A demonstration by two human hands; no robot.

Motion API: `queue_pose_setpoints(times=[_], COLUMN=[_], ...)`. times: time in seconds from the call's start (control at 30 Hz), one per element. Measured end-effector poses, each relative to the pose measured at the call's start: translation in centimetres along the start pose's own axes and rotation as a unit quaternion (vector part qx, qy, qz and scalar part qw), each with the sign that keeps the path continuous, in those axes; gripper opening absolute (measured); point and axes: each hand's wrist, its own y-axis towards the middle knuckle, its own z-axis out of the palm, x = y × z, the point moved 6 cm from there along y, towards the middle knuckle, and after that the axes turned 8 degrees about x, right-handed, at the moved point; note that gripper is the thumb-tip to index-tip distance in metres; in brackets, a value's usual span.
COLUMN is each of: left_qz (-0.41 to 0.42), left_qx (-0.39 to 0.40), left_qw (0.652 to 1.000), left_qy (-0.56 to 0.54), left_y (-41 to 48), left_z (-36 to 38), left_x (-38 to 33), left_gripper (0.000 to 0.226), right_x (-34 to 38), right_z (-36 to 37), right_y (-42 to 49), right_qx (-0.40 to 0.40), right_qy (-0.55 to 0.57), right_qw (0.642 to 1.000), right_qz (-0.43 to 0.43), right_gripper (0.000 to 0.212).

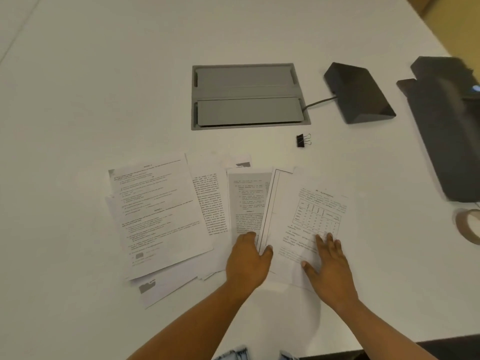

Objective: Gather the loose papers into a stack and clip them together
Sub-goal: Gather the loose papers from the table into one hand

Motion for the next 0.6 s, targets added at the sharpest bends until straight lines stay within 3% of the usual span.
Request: queue_pose_setpoints(times=[0.07,0.17,0.3,0.43,0.53,0.6], left_qz=[-0.025,-0.059,-0.098,-0.067,-0.048,-0.035], left_qx=[0.010,0.016,0.029,0.088,0.074,0.061], left_qw=[1.000,0.995,0.982,0.988,0.990,0.989], left_qy=[0.004,-0.075,-0.161,-0.104,-0.106,-0.133], left_y=[0.6,1.6,2.7,3.2,2.8,2.1], left_z=[0.5,1.2,1.1,1.7,1.5,1.0], left_x=[-0.4,-1.4,-2.3,-3.0,-3.1,-3.1], left_gripper=[0.067,0.074,0.046,0.046,0.041,0.039], right_x=[0.3,0.2,0.1,0.4,0.6,0.2], right_z=[0.3,0.0,-0.2,0.1,0.0,-1.0], right_y=[-0.2,-0.3,-0.4,-0.8,-1.1,-1.5], right_qx=[0.006,0.004,0.016,0.035,0.060,0.023], right_qy=[0.007,0.019,0.023,0.037,0.100,0.137], right_qw=[1.000,1.000,1.000,0.998,0.993,0.990], right_qz=[-0.004,-0.002,-0.004,-0.023,-0.034,-0.023], right_gripper=[0.080,0.081,0.082,0.081,0.077,0.073])
